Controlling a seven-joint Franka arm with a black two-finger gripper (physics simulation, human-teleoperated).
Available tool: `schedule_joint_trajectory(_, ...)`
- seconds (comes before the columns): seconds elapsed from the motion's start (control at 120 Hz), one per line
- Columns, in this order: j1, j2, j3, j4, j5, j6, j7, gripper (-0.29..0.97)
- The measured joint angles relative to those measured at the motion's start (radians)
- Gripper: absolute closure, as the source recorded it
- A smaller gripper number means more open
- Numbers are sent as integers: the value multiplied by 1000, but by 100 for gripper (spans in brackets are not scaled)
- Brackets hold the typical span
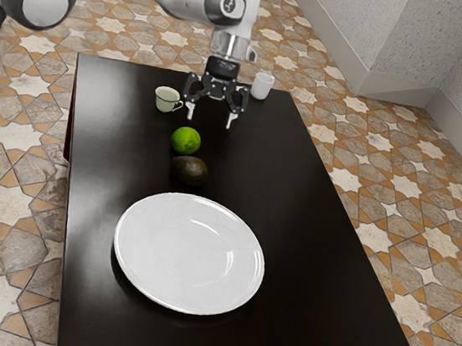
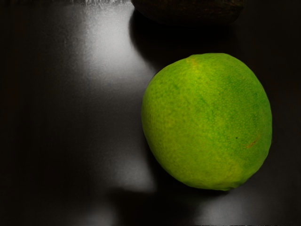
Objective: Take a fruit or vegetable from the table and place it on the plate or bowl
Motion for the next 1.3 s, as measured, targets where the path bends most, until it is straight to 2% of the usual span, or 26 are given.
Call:
schedule_joint_trajectory(0.117,4,-38,1,-28,12,25,22,0)
schedule_joint_trajectory(0.183,-8,-99,-2,-26,47,25,-7,0)
schedule_joint_trajectory(0.308,-123,-145,-5,-22,85,18,-116,0)
schedule_joint_trajectory(0.375,-144,-145,-3,-20,89,17,-180,0)
schedule_joint_trajectory(0.583,-76,-117,1,-51,68,23,-342,0)
schedule_joint_trajectory(0.767,42,6,1,-54,7,33,-400,0)
schedule_joint_trajectory(0.85,70,43,-1,-48,2,48,-381,0)
schedule_joint_trajectory(0.95,49,74,-2,-47,27,80,-306,0)
schedule_joint_trajectory(1.033,42,83,-1,-50,39,113,-247,-5)
schedule_joint_trajectory(1.1,55,85,0,-51,44,136,-206,0)
schedule_joint_trajectory(1.183,66,91,1,-52,46,158,-161,0)
schedule_joint_trajectory(1.3,19,93,1,-53,44,181,-107,0)
